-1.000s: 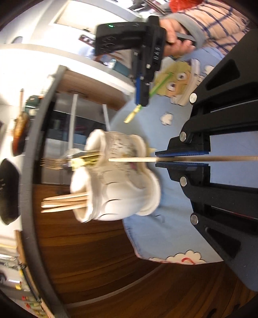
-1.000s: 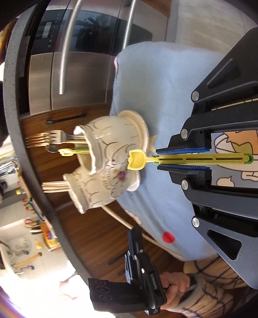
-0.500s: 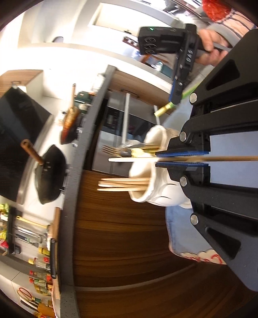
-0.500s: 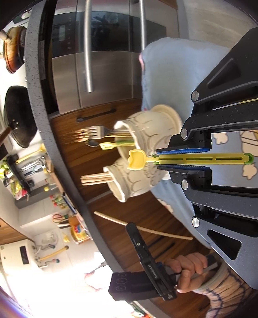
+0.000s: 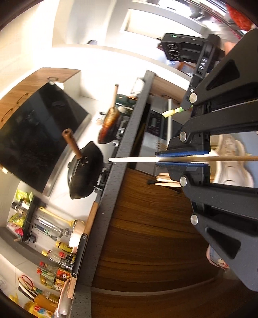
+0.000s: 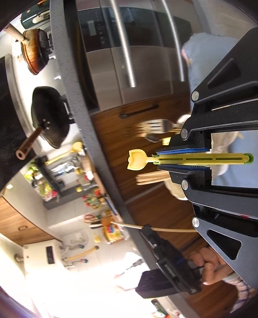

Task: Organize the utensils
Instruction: 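Lower the chopstick into the tall pot with the left tool while the right tool inserts the spatula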

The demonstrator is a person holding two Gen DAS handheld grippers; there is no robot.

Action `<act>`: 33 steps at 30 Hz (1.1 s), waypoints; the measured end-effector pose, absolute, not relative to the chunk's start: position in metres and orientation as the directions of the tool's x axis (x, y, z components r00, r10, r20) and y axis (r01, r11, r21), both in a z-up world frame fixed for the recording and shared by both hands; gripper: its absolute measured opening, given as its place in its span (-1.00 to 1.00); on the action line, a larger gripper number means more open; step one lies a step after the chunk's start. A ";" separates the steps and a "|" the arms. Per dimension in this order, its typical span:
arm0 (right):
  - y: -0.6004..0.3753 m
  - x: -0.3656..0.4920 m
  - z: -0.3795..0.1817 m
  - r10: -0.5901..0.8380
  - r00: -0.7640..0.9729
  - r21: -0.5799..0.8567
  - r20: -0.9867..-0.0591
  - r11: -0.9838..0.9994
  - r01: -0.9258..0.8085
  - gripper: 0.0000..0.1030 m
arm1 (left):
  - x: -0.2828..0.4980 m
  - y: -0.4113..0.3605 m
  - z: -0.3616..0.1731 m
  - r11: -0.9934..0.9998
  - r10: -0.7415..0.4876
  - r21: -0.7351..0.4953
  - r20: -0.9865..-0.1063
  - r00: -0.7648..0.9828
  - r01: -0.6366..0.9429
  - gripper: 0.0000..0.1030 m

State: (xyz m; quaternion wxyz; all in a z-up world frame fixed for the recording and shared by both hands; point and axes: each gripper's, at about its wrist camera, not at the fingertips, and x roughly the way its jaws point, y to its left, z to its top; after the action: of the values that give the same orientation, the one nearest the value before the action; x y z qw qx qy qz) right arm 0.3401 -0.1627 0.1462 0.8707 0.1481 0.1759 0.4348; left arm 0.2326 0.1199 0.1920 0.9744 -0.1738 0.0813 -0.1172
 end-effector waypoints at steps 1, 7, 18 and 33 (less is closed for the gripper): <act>-0.162 0.343 0.146 0.810 0.560 0.416 -0.174 0.576 -0.704 -0.80 | 0.236 0.122 0.193 0.909 -0.255 -0.364 -0.107 0.961 0.201 -0.91; -0.151 0.361 0.143 0.807 0.570 0.429 -0.155 0.575 -0.697 -0.80 | 0.258 0.124 0.200 0.914 -0.211 -0.365 -0.051 0.976 0.178 -0.91; -0.128 0.382 0.129 0.772 0.623 0.419 -0.129 0.611 -0.671 -0.80 | 0.282 0.117 0.194 0.924 -0.134 -0.354 0.056 0.989 0.145 -0.91; -0.108 0.376 0.104 0.704 0.695 0.275 -0.146 0.704 -0.655 -0.80 | 0.290 0.087 0.154 0.974 -0.068 -0.217 0.004 0.998 0.068 -0.91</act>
State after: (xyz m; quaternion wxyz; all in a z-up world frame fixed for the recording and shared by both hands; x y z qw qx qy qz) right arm 0.3760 -0.1076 0.1041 0.9151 0.1010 0.1210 0.3713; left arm 0.2902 0.0872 0.1540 0.9934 -0.1093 0.0018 -0.0343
